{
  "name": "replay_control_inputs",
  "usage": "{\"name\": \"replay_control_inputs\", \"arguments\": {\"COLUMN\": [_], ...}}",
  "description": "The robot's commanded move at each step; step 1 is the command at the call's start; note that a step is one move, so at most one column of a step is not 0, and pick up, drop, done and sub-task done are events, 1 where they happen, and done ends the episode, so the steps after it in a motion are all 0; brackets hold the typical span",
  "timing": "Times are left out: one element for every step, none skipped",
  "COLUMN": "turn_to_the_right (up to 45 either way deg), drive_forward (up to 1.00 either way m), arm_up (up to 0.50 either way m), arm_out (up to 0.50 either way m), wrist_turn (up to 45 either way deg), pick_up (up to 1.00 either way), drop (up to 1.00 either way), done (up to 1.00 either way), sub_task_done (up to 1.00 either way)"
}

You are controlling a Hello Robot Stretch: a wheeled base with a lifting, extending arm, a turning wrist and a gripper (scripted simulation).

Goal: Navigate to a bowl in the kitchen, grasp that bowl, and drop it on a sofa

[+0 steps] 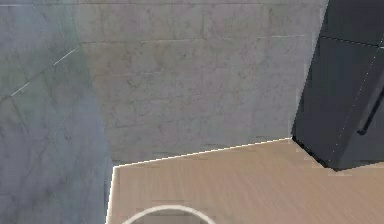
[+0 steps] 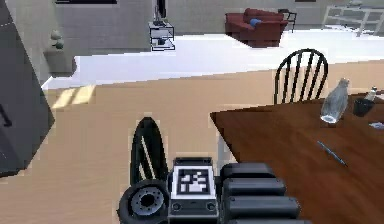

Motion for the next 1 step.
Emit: {"name": "replay_control_inputs", "arguments": {"turn_to_the_right": [15.0], "drive_forward": [0.00], "arm_up": [0.00], "arm_out": [0.00], "wrist_turn": [0.0], "pick_up": [0.00], "drop": [0.00], "done": [0.00], "sub_task_done": [0.00]}}
